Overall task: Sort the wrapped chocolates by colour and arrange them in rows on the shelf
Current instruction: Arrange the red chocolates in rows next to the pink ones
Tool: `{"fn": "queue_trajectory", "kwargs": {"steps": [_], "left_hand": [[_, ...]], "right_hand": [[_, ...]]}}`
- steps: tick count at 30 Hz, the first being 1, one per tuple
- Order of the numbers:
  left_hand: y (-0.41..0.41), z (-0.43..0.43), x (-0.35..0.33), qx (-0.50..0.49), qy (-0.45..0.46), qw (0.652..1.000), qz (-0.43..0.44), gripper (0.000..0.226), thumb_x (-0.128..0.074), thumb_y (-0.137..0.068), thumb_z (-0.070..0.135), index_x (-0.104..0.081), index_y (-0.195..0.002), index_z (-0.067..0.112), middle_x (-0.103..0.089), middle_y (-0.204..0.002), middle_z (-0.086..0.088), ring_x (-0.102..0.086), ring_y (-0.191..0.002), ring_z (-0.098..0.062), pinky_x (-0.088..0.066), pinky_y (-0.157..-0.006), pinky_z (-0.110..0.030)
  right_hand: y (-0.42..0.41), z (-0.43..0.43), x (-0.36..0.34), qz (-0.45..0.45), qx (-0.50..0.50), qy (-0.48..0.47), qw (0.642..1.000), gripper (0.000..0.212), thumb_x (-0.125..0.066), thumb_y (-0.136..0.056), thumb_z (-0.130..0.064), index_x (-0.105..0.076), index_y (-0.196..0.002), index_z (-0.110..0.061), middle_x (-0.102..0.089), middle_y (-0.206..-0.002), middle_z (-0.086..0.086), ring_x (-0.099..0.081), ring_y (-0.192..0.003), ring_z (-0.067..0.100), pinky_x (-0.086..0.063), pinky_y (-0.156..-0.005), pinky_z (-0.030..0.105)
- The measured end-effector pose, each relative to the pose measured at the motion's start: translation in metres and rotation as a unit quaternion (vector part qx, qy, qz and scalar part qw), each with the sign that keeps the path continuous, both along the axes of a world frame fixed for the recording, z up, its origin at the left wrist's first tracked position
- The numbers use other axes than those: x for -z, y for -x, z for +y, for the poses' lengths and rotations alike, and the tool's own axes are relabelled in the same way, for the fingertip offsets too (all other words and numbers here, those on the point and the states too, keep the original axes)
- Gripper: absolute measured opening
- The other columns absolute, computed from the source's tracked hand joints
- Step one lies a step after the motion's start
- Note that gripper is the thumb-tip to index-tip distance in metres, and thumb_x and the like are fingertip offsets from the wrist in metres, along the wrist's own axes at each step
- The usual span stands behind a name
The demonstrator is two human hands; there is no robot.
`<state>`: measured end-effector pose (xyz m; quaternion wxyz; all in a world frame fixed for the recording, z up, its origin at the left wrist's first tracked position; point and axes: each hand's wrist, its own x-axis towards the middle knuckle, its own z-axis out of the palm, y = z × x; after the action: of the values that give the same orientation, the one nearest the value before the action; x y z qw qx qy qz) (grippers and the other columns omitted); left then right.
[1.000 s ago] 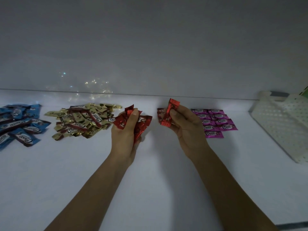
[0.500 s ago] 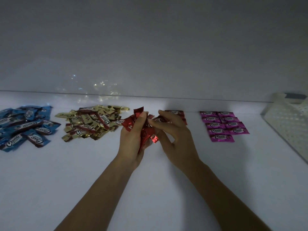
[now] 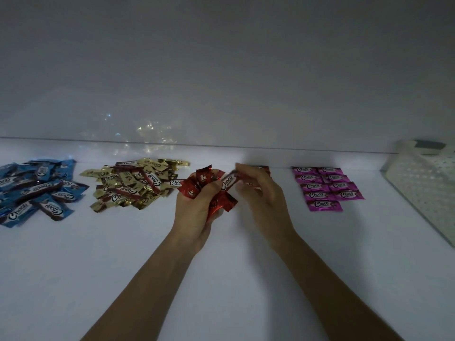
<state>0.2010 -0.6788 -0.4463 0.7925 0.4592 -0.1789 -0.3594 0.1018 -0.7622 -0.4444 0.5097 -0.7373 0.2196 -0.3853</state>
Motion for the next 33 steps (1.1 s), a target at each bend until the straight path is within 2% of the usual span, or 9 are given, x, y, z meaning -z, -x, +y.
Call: {"fn": "queue_trajectory", "kwargs": {"steps": [3, 6, 12, 15, 18, 21, 24, 28, 33], "left_hand": [[0.001, 0.000, 0.000, 0.010, 0.001, 1.000, -0.005, 0.016, -0.062, -0.087, -0.001, -0.066, -0.092, 0.013, -0.068, -0.088, -0.011, -0.063, -0.091, -0.032, -0.048, -0.086, -0.052], [0.003, 0.000, 0.000, 0.034, 0.020, 0.999, -0.033, 0.023, -0.056, -0.087, -0.010, -0.063, -0.092, 0.010, -0.067, -0.091, -0.014, -0.067, -0.087, -0.032, -0.057, -0.079, -0.048], [0.005, 0.000, -0.001, 0.018, 0.010, 0.999, -0.034, 0.022, -0.059, -0.086, -0.010, -0.063, -0.088, 0.012, -0.065, -0.076, -0.005, -0.065, -0.070, -0.017, -0.056, -0.060, -0.032], [0.005, -0.002, -0.002, 0.002, -0.007, 1.000, -0.026, 0.021, -0.060, -0.087, -0.005, -0.063, -0.084, 0.015, -0.061, -0.069, 0.000, -0.061, -0.064, -0.012, -0.054, -0.057, -0.028], [0.006, -0.003, -0.003, 0.004, -0.007, 1.000, -0.026, 0.021, -0.061, -0.087, -0.003, -0.063, -0.082, 0.016, -0.059, -0.068, 0.000, -0.059, -0.063, -0.012, -0.054, -0.058, -0.028], [0.006, -0.004, -0.002, 0.000, -0.006, 1.000, -0.025, 0.017, -0.061, -0.088, -0.002, -0.063, -0.084, 0.015, -0.058, -0.067, -0.001, -0.058, -0.062, -0.012, -0.055, -0.063, -0.032], [0.006, -0.003, -0.003, -0.007, -0.012, 1.000, -0.024, 0.016, -0.061, -0.088, 0.000, -0.063, -0.084, 0.015, -0.057, -0.067, -0.001, -0.058, -0.060, -0.010, -0.054, -0.061, -0.031], [0.008, -0.002, -0.005, -0.013, -0.017, 0.999, -0.031, 0.015, -0.061, -0.089, 0.000, -0.062, -0.084, 0.015, -0.056, -0.068, -0.001, -0.056, -0.059, -0.009, -0.051, -0.053, -0.024], [0.007, -0.003, -0.004, -0.006, 0.001, 1.000, -0.031, 0.014, -0.060, -0.089, -0.001, -0.063, -0.087, 0.012, -0.056, -0.067, -0.001, -0.057, -0.059, -0.009, -0.050, -0.053, -0.022]], "right_hand": [[0.005, -0.007, -0.007, 0.021, -0.004, -0.150, 0.988, 0.036, -0.068, -0.083, -0.038, -0.065, -0.109, -0.014, -0.071, -0.099, -0.001, -0.068, -0.090, 0.009, -0.053, -0.075, 0.022], [0.009, -0.008, -0.009, 0.025, -0.026, -0.189, 0.981, 0.014, -0.066, -0.085, -0.019, -0.065, -0.088, -0.005, -0.072, -0.078, 0.002, -0.070, -0.074, 0.013, -0.053, -0.065, 0.024], [0.013, -0.016, -0.014, -0.040, 0.061, -0.218, 0.973, 0.016, -0.064, -0.086, -0.002, -0.061, -0.100, -0.008, -0.073, -0.080, 0.005, -0.070, -0.066, 0.014, -0.054, -0.056, 0.021], [0.021, -0.033, -0.007, 0.068, 0.179, -0.069, 0.979, 0.011, -0.067, -0.086, -0.011, -0.058, -0.092, -0.011, -0.072, -0.078, 0.004, -0.069, -0.058, 0.013, -0.047, -0.049, 0.018], [0.026, -0.040, 0.001, 0.257, 0.225, 0.076, 0.937, 0.016, -0.067, -0.086, -0.029, -0.060, -0.090, -0.016, -0.063, -0.076, -0.006, -0.060, -0.067, 0.011, -0.038, -0.052, 0.018], [0.027, -0.040, 0.004, 0.361, 0.235, 0.129, 0.893, 0.030, -0.062, -0.088, -0.042, -0.056, -0.104, -0.018, -0.059, -0.087, -0.004, -0.059, -0.082, 0.016, -0.038, -0.061, 0.025], [0.029, -0.036, 0.001, 0.355, 0.244, 0.198, 0.880, 0.028, -0.061, -0.088, -0.037, -0.054, -0.110, -0.021, -0.057, -0.100, -0.002, -0.058, -0.090, 0.018, -0.041, -0.069, 0.028], [0.027, -0.028, 0.003, 0.331, 0.162, 0.305, 0.878, 0.011, -0.061, -0.087, -0.026, -0.065, -0.096, -0.021, -0.061, -0.096, -0.005, -0.055, -0.090, 0.014, -0.040, -0.067, 0.025], [0.025, -0.031, 0.011, 0.351, 0.130, 0.332, 0.866, 0.025, -0.056, -0.090, -0.023, -0.068, -0.111, -0.017, -0.059, -0.111, 0.000, -0.051, -0.101, 0.017, -0.038, -0.077, 0.024]]}}
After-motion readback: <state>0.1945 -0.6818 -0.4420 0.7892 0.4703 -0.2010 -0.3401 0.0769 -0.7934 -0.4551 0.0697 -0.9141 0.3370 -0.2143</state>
